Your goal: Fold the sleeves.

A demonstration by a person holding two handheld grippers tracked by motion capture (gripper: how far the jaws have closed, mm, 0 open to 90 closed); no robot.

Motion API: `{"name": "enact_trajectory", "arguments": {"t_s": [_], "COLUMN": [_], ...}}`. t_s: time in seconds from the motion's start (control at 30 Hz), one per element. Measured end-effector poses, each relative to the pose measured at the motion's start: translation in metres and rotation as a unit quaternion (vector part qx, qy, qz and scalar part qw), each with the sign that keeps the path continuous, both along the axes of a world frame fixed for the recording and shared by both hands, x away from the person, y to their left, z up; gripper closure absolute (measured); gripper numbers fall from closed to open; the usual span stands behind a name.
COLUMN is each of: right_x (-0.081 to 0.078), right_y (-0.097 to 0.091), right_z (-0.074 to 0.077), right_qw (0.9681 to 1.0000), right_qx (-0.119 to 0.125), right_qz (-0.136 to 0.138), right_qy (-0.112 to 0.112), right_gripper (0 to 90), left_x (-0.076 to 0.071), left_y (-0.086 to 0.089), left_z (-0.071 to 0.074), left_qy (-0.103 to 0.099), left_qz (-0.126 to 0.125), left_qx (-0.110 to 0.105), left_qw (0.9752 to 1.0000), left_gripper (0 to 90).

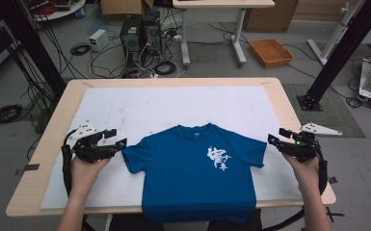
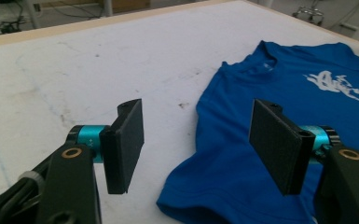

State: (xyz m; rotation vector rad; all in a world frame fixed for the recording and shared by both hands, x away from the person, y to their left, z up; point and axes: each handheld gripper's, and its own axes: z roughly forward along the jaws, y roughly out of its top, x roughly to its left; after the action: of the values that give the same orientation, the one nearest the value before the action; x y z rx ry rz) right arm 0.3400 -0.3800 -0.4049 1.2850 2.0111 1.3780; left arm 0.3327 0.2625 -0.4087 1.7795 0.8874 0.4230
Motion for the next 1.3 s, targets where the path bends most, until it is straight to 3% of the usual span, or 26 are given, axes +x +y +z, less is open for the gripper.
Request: {"name": "enact_trajectory", "arguments": {"t_s": [0.13,0.33,0.6,0.8,0.9,0.93,0.97,1.0,1.03,1.17,1.3], "right_x": [0.000,0.000,0.005,0.007,0.007,0.007,0.007,0.007,0.007,0.006,0.007], "right_y": [0.001,0.003,0.006,0.010,0.011,0.011,0.011,0.012,0.012,0.012,0.011], "right_z": [0.001,0.001,0.002,0.002,0.002,0.002,0.002,0.002,0.002,0.002,0.002], "right_qw": [0.9996,0.9992,0.9989,0.9987,0.9987,0.9987,0.9987,0.9987,0.9987,0.9987,0.9988], "right_qx": [0.007,0.006,0.007,0.003,0.002,0.002,0.001,0.001,0.000,0.001,0.004], "right_qz": [0.026,0.040,0.046,0.051,0.051,0.051,0.051,0.050,0.050,0.051,0.050], "right_qy": [0.003,0.004,0.002,0.001,0.003,0.003,0.003,0.003,0.003,0.003,0.004], "right_gripper": [33.0,32.7,32.5,32.5,32.5,32.5,32.5,32.5,32.5,32.6,32.6], "left_x": [0.001,0.003,0.003,0.006,0.013,0.013,0.019,0.019,0.023,0.027,0.027], "left_y": [-0.002,-0.005,0.006,0.011,0.009,0.009,0.009,0.009,0.008,0.008,0.005], "left_z": [-0.001,-0.004,-0.012,-0.018,-0.026,-0.026,-0.031,-0.031,-0.036,-0.040,-0.041], "left_qy": [0.007,0.021,0.041,0.063,0.097,0.097,0.122,0.122,0.140,0.153,0.160], "left_qz": [-0.017,-0.028,-0.020,0.001,0.011,0.011,0.020,0.020,0.028,0.028,0.026], "left_qx": [-0.005,-0.001,-0.007,-0.002,0.010,0.010,0.011,0.011,0.012,0.013,0.030], "left_qw": [0.9998,0.9994,0.9989,0.9980,0.9952,0.9952,0.9922,0.9922,0.9896,0.9878,0.9863], "left_gripper": [35.8,35.8,36.4,38.9,44.5,46.1,46.8,49.4,52.6,59.5,65.0]}}
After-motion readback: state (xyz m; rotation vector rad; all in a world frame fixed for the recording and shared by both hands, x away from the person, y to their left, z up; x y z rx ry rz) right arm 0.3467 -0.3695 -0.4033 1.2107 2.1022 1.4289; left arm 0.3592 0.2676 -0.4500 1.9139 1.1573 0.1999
